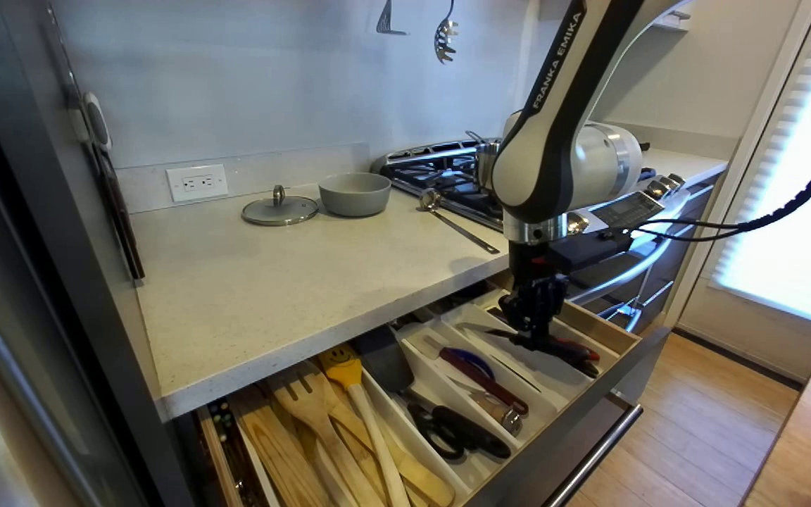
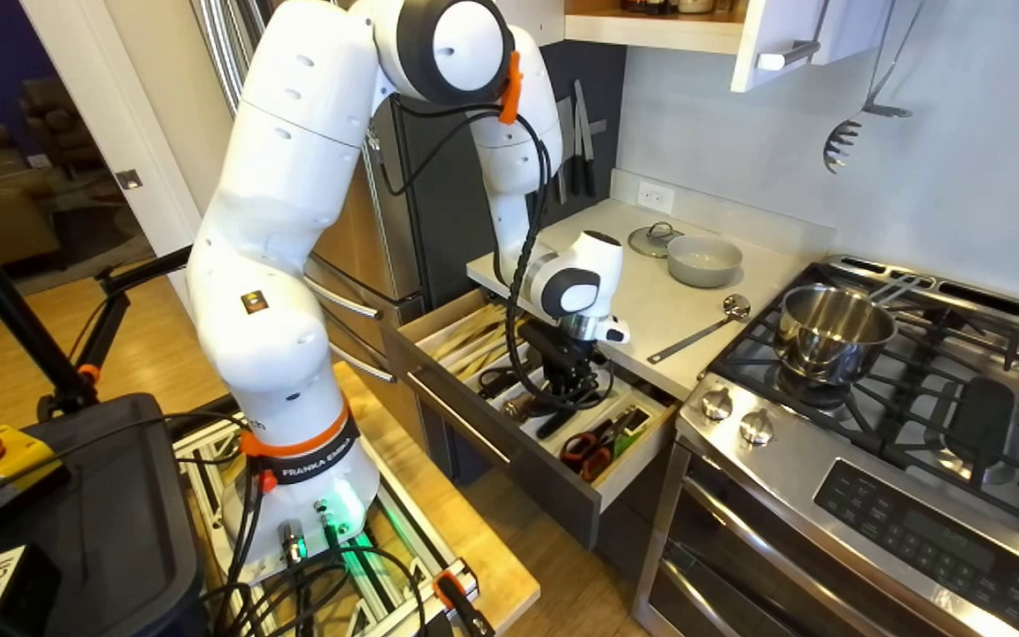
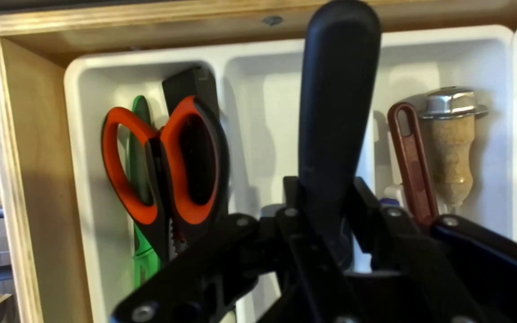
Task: Put the spatulas on the counter in the open drawer.
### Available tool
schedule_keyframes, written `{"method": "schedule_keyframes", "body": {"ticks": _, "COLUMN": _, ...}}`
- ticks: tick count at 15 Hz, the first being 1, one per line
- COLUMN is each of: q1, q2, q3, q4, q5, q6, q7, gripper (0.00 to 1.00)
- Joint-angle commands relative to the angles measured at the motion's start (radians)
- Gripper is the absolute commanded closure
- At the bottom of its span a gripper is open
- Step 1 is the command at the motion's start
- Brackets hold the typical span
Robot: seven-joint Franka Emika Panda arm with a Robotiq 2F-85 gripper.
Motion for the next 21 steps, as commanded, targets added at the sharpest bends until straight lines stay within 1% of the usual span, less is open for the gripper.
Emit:
{"method": "schedule_keyframes", "body": {"ticks": 1, "q1": -0.036, "q2": 0.059, "q3": 0.031, "q4": 0.041, "q5": 0.028, "q6": 0.033, "q7": -0.039, "gripper": 0.93}}
{"method": "schedule_keyframes", "body": {"ticks": 2, "q1": -0.038, "q2": 0.066, "q3": 0.033, "q4": 0.046, "q5": 0.028, "q6": 0.036, "q7": -0.041, "gripper": 0.55}}
{"method": "schedule_keyframes", "body": {"ticks": 3, "q1": -0.04, "q2": 0.068, "q3": 0.036, "q4": 0.049, "q5": 0.03, "q6": 0.037, "q7": -0.041, "gripper": 0.45}}
{"method": "schedule_keyframes", "body": {"ticks": 4, "q1": -0.04, "q2": 0.057, "q3": 0.037, "q4": 0.044, "q5": 0.028, "q6": 0.04, "q7": -0.039, "gripper": 0.4}}
{"method": "schedule_keyframes", "body": {"ticks": 5, "q1": -0.039, "q2": 0.042, "q3": 0.036, "q4": 0.039, "q5": 0.025, "q6": 0.037, "q7": -0.038, "gripper": 0.32}}
{"method": "schedule_keyframes", "body": {"ticks": 7, "q1": -0.022, "q2": -0.017, "q3": 0.022, "q4": 0.011, "q5": 0.007, "q6": 0.037, "q7": -0.027, "gripper": 0.16}}
{"method": "schedule_keyframes", "body": {"ticks": 9, "q1": -0.012, "q2": -0.084, "q3": 0.016, "q4": -0.017, "q5": 0.003, "q6": 0.019, "q7": -0.015, "gripper": 0.03}}
{"method": "schedule_keyframes", "body": {"ticks": 10, "q1": -0.007, "q2": -0.116, "q3": 0.012, "q4": -0.032, "q5": 0.0, "q6": 0.022, "q7": -0.01, "gripper": 0.0}}
{"method": "schedule_keyframes", "body": {"ticks": 15, "q1": 0.011, "q2": -0.306, "q3": -0.005, "q4": -0.096, "q5": -0.017, "q6": 0.0, "q7": 0.011, "gripper": 0.0}}
{"method": "schedule_keyframes", "body": {"ticks": 17, "q1": 0.012, "q2": -0.385, "q3": -0.009, "q4": -0.107, "q5": -0.032, "q6": -0.062, "q7": -0.002, "gripper": 0.0}}
{"method": "schedule_keyframes", "body": {"ticks": 19, "q1": -0.001, "q2": -0.452, "q3": 0.007, "q4": -0.106, "q5": 0.011, "q6": -0.138, "q7": -0.032, "gripper": 0.0}}
{"method": "schedule_keyframes", "body": {"ticks": 21, "q1": 0.005, "q2": -0.511, "q3": 0.002, "q4": -0.098, "q5": 0.008, "q6": -0.217, "q7": -0.026, "gripper": 0.0}}
